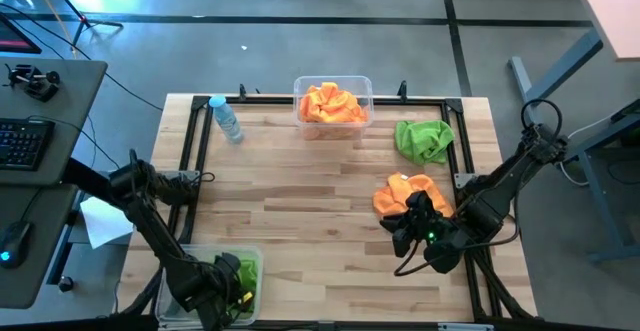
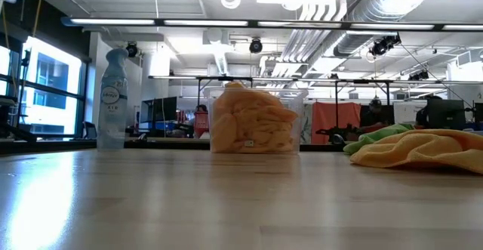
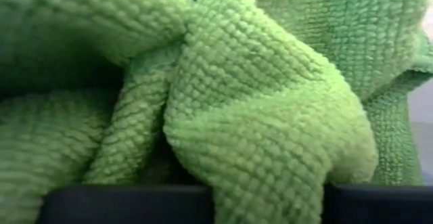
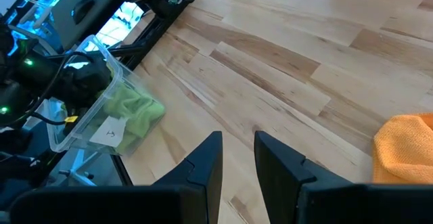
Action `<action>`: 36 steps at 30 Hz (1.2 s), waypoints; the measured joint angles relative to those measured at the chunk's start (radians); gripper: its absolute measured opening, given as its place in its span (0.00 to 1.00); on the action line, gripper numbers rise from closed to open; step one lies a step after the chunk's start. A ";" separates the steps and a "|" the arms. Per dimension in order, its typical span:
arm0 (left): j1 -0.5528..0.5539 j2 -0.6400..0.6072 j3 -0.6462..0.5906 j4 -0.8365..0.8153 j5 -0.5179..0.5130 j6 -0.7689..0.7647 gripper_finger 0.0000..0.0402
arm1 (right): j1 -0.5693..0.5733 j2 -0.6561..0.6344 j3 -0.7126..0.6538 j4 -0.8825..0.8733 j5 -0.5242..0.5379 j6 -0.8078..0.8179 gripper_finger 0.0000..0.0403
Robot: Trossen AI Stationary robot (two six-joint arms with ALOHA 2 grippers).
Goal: Sort microfiber towel by color & place in baskets
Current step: Put the green towel into the bottom transparent bin
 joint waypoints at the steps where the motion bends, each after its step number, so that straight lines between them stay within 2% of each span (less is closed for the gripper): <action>1: 0.000 0.000 0.000 0.001 -0.001 0.006 0.09 | 0.000 0.000 0.000 0.000 0.000 0.000 0.20; 9: 0.000 0.000 0.000 -0.001 -0.004 0.015 0.23 | -0.002 0.000 0.000 0.000 0.000 0.002 0.20; 14: -0.001 -0.053 -0.002 -0.016 -0.004 0.053 0.30 | -0.002 0.000 0.000 -0.001 0.000 0.015 0.20; 21: -0.004 -0.193 -0.002 -0.080 0.019 0.035 0.30 | -0.002 0.000 0.000 0.000 0.014 0.015 0.20; 27: -0.019 -0.307 -0.002 -0.092 -0.019 0.033 0.30 | -0.002 0.000 0.000 -0.001 0.033 0.015 0.20; 36: -0.030 -0.382 -0.001 -0.170 -0.074 -0.020 0.30 | -0.003 0.000 0.000 -0.008 0.043 0.015 0.20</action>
